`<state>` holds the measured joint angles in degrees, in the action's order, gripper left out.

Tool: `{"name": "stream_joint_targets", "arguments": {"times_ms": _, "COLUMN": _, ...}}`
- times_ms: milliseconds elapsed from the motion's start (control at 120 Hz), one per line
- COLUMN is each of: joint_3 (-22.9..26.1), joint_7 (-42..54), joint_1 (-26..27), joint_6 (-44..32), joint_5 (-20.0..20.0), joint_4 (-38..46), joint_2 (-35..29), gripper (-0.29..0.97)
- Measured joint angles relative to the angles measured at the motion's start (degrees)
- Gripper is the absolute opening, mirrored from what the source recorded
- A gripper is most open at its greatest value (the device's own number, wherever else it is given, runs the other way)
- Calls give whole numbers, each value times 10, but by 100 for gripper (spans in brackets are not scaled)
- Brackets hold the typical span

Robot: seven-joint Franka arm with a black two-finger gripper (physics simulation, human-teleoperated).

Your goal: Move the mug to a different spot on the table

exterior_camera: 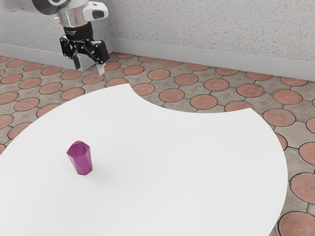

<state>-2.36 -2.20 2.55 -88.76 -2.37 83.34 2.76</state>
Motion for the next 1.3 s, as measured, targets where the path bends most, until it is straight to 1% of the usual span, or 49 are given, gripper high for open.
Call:
{"name": "stream_joint_targets", "arguments": {"times_ms": 342, "joint_3": -3, "joint_7": -2, "joint_1": -1, "joint_6": 0, "joint_5": 4, "joint_4": 0, "joint_2": 0, "gripper": 68}}
{"name": "stream_joint_targets", "arguments": {"times_ms": 408, "joint_3": -23, "joint_7": -6, "joint_1": 16, "joint_6": 1, "joint_5": 7, "joint_4": 1, "joint_2": 0, "gripper": 68}}
{"name": "stream_joint_targets", "arguments": {"times_ms": 467, "joint_3": -53, "joint_7": -11, "joint_1": 32, "joint_6": 3, "joint_5": 15, "joint_4": 6, "joint_2": 4, "gripper": 68}}
{"name": "stream_joint_targets", "arguments": {"times_ms": 508, "joint_3": -70, "joint_7": -16, "joint_1": 32, "joint_6": 3, "joint_5": 21, "joint_4": 14, "joint_2": 8, "gripper": 68}}
{"name": "stream_joint_targets", "arguments": {"times_ms": 667, "joint_3": -116, "joint_7": -37, "joint_1": -6, "joint_6": -1, "joint_5": 51, "joint_4": 55, "joint_2": 26, "gripper": 68}}
{"name": "stream_joint_targets", "arguments": {"times_ms": 792, "joint_3": -126, "joint_7": -62, "joint_1": -16, "joint_6": -12, "joint_5": 84, "joint_4": 90, "joint_2": 34, "gripper": 68}}
{"name": "stream_joint_targets", "arguments": {"times_ms": 875, "joint_3": -128, "joint_7": -77, "joint_1": -18, "joint_6": -39, "joint_5": 114, "joint_4": 133, "joint_2": 37, "gripper": 68}}
{"name": "stream_joint_targets", "arguments": {"times_ms": 942, "joint_3": -128, "joint_7": -87, "joint_1": -22, "joint_6": -60, "joint_5": 128, "joint_4": 148, "joint_2": 45, "gripper": 68}}
{"name": "stream_joint_targets", "arguments": {"times_ms": 1025, "joint_3": -130, "joint_7": -96, "joint_1": -31, "joint_6": -84, "joint_5": 137, "joint_4": 150, "joint_2": 74, "gripper": 68}}
{"name": "stream_joint_targets", "arguments": {"times_ms": 1183, "joint_3": -159, "joint_7": -104, "joint_1": -36, "joint_6": -120, "joint_5": 147, "joint_4": 149, "joint_2": 120, "gripper": 68}}
{"name": "stream_joint_targets", "arguments": {"times_ms": 1300, "joint_3": -164, "joint_7": -103, "joint_1": -44, "joint_6": -142, "joint_5": 155, "joint_4": 149, "joint_2": 151, "gripper": 68}}
